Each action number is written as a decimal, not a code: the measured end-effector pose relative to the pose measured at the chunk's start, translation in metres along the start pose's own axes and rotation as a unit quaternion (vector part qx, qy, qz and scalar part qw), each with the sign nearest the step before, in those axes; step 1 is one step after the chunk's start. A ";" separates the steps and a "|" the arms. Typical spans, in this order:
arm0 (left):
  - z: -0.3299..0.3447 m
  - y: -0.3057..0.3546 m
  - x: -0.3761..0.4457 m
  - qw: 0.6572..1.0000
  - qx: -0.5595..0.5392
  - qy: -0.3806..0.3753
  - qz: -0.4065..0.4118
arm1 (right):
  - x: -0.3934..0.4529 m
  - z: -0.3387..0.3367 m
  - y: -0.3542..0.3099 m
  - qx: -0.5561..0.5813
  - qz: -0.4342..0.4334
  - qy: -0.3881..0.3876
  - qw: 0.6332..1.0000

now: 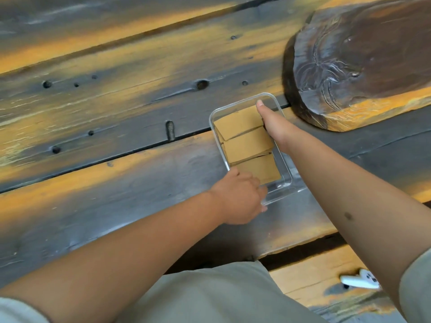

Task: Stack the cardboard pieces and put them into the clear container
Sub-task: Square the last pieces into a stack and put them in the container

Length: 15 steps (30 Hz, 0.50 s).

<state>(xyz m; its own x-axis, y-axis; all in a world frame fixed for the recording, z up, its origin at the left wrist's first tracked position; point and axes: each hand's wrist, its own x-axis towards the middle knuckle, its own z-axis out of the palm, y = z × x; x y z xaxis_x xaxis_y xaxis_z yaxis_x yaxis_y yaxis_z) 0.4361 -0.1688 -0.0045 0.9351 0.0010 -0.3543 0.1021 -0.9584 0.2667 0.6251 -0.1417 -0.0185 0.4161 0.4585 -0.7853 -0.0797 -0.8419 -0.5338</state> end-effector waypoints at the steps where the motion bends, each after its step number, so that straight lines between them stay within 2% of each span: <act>1: 0.007 -0.001 -0.006 1.000 0.013 0.004 0.016 | 0.002 0.002 -0.002 -0.015 -0.001 0.014 1.000; 4: 0.024 -0.010 -0.018 0.997 0.057 0.019 0.054 | 0.003 0.007 -0.003 -0.066 -0.019 0.059 0.996; 7: 0.028 -0.015 -0.019 0.995 0.061 0.028 0.074 | 0.004 0.008 -0.002 -0.093 -0.025 0.058 0.994; 12: 0.028 -0.013 -0.023 0.995 0.041 0.063 0.064 | -0.005 0.008 -0.006 -0.091 -0.021 0.062 0.994; 15: 0.021 -0.011 -0.036 0.993 0.023 0.108 0.042 | -0.014 0.006 -0.005 -0.085 -0.081 0.076 0.990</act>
<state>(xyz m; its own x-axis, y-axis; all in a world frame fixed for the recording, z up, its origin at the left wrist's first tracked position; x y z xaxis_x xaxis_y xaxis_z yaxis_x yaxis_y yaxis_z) 0.3944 -0.1645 -0.0133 0.9911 -0.0227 -0.1314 0.0102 -0.9697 0.2442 0.6140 -0.1421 -0.0073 0.5444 0.5539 -0.6300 0.1467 -0.8023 -0.5786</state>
